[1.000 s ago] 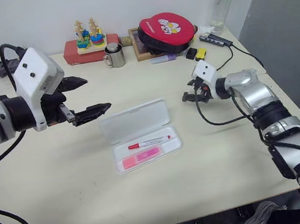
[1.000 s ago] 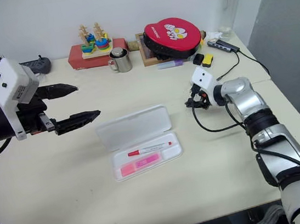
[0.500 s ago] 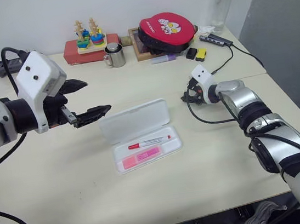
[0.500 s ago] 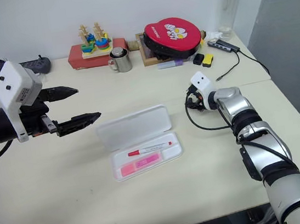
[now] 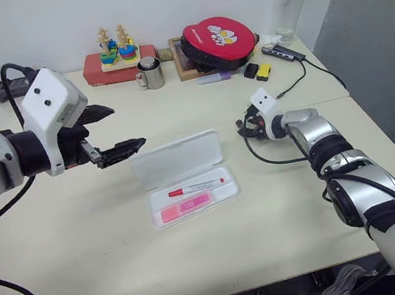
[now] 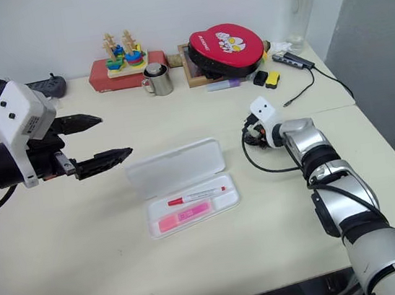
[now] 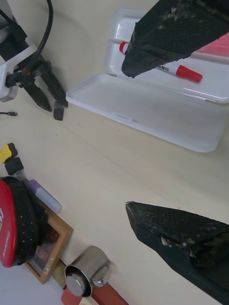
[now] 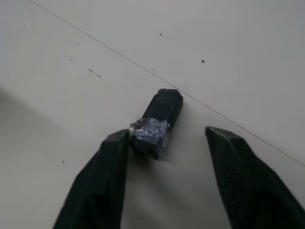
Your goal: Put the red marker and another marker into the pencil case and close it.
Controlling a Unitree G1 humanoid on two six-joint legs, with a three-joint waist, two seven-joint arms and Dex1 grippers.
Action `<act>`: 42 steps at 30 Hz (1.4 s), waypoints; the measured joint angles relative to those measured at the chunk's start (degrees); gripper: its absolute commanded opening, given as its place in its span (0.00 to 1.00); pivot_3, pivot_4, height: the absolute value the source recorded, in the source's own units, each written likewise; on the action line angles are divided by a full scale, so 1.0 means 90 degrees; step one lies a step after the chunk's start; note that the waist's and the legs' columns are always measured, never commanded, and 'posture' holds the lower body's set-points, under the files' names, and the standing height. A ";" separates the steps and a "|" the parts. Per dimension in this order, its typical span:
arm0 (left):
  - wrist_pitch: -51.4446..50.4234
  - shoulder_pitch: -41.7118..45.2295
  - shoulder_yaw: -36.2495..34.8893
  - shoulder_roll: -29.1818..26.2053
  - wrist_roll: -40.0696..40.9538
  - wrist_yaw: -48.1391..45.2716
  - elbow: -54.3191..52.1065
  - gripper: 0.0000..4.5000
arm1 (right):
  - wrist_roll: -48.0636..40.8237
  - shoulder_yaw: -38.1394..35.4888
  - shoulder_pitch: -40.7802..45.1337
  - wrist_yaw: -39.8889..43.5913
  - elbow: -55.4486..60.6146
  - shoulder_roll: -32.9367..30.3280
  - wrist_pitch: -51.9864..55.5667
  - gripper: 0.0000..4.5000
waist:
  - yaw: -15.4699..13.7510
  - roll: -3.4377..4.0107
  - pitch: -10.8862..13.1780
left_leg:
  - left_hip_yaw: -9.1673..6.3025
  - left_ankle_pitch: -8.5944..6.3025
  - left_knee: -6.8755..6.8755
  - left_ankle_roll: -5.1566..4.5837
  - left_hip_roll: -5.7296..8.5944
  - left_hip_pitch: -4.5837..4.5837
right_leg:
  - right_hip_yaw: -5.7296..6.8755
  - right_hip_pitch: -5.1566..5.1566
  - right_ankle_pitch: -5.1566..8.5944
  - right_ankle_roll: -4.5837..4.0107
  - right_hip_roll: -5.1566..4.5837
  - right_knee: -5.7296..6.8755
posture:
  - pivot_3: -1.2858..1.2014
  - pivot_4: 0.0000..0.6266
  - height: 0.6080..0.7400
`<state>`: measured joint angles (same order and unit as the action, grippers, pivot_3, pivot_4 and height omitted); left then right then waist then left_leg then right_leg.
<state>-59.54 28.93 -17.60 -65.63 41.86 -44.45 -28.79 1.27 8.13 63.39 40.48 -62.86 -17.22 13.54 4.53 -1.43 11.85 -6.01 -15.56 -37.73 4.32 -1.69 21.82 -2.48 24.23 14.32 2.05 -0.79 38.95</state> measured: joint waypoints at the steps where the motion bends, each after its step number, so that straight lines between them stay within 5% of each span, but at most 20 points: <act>1: 0.0001 0.0000 0.0000 0.0000 -0.0001 0.0002 0.0000 1.00 | -0.0001 -0.0005 0.0000 0.0028 0.0007 0.0001 0.0025 0.34 | 0.0003 0.0000 0.0000 | -0.0001 0.0000 0.0000 0.0000 0.0000 0.0000 | 0.0001 0.0000 0.0000 0.0000 0.0000 0.0000 | 0.52 0.24 1.00; 7: 0.0006 0.0000 0.0000 0.0014 -0.0001 0.0007 0.0000 1.00 | -0.0005 -0.0009 0.0000 0.0120 0.0038 0.0038 0.0090 0.06 | 0.0012 0.0000 0.0000 | -0.0001 0.0000 -0.0001 0.0000 0.0000 -0.0001 | 0.0000 -0.0001 0.0000 0.0000 0.0000 0.0001 | 0.52 0.24 1.00; 20: 0.0006 -0.0348 -0.0117 0.0064 0.0084 -0.0049 -0.0087 1.00 | 0.0028 0.0003 -0.0159 0.0515 0.0637 -0.0133 0.0182 0.06 | 0.0016 0.0002 0.0001 | 0.0000 0.0000 0.0000 0.0000 0.0000 0.0002 | 0.0000 0.0002 0.0000 0.0000 0.0000 0.0000 | 0.52 0.24 1.00; 32: 0.0083 -0.2186 -0.1265 -0.0131 0.0627 -0.1281 -0.0658 1.00 | -0.0892 0.0262 -0.1369 0.3032 0.5668 -0.1697 0.1605 0.06 | 0.0005 0.0011 0.0006 | 0.0000 0.0000 0.0029 0.0000 0.0000 -0.0005 | 0.0005 0.0006 0.0008 0.0009 -0.0005 -0.0004 | 0.52 0.24 1.00; 42: 0.1313 -0.2797 -0.0550 -0.0210 -0.0398 -0.1622 -0.0384 1.00 | -0.2191 0.0614 -0.2113 0.3928 0.8801 -0.2250 0.2555 0.06 | -0.0018 0.0033 0.0019 | -0.0004 0.0000 0.0029 0.0001 -0.0004 -0.0012 | 0.0008 -0.0001 0.0015 0.0014 -0.0001 -0.0005 | 0.52 0.24 1.00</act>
<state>-47.72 3.75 -22.55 -67.52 38.28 -59.04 -32.25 -18.46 13.65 44.37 75.84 16.35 -37.47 36.53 4.37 -1.13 12.03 -6.04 -15.55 -37.47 4.33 -1.73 21.71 -2.42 24.23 14.45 2.17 -0.79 38.90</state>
